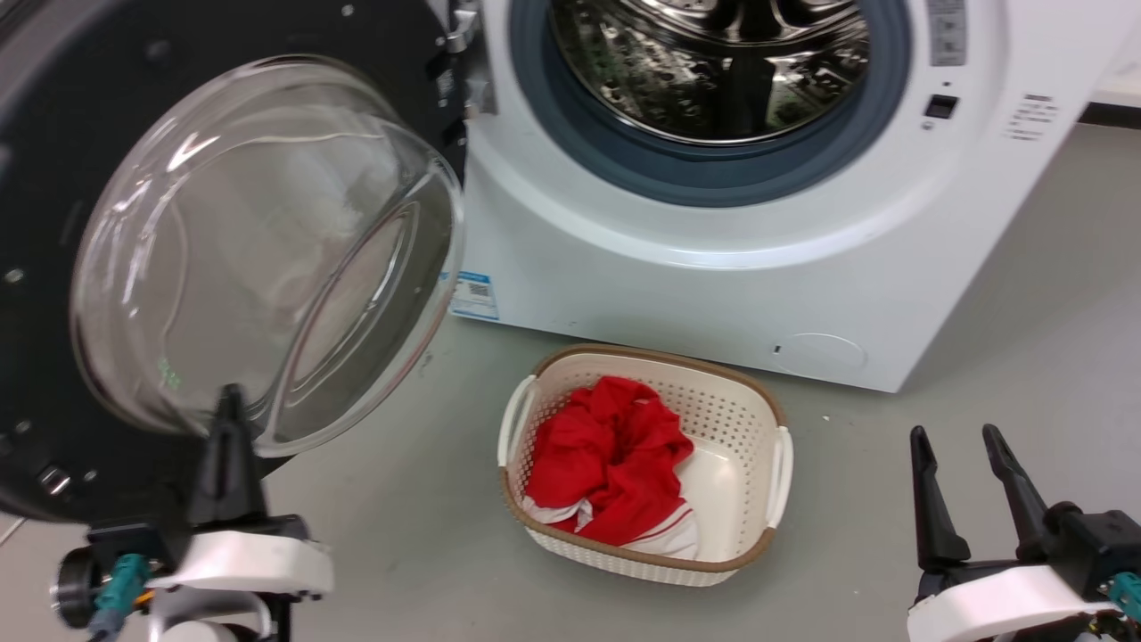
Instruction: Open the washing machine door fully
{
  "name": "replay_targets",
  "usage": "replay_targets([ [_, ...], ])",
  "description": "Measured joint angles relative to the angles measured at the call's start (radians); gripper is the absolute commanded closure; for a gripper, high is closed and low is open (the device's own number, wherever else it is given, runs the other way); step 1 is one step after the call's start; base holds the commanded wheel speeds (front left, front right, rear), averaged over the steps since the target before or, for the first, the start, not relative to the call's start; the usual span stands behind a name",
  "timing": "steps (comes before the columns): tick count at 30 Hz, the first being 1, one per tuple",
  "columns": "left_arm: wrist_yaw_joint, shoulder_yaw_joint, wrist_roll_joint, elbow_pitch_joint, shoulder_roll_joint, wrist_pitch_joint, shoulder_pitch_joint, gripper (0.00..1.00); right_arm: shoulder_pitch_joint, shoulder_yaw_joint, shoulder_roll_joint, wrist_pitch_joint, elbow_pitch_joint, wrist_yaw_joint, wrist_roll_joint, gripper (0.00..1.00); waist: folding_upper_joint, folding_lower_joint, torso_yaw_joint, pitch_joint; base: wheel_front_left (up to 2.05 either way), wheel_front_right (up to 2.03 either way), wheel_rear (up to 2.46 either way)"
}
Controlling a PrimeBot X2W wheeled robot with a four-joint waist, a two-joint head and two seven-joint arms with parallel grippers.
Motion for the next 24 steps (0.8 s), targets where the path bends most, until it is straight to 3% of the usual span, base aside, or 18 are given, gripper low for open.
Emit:
replay_targets([
  [11,-0.039,-0.124,0.029,0.003,-0.044,0.008,-0.04,1.0,-0.054,0.048,-0.006,0.009,-0.003,0.0,-0.052,0.0,0.0,0.0,-0.136,-0.01,0.0,0.0,0.0],
  [20,-0.029,-0.167,0.064,0.021,-0.051,0.007,-0.041,0.98,-0.063,0.045,-0.007,0.01,-0.007,0.0,-0.057,0.0,0.0,0.0,-0.229,-0.027,0.0,0.0,0.0],
  [21,-0.026,-0.169,0.065,0.02,-0.052,0.007,-0.039,0.93,-0.063,0.045,-0.007,0.01,-0.007,0.0,-0.057,0.0,0.0,0.0,-0.235,-0.03,0.0,0.0,0.0],
  [24,-0.02,-0.172,0.065,0.016,-0.053,0.007,-0.032,0.52,-0.062,0.046,-0.007,0.01,-0.007,0.0,-0.056,0.0,0.0,0.0,-0.251,-0.037,0.0,0.0,0.0],
])
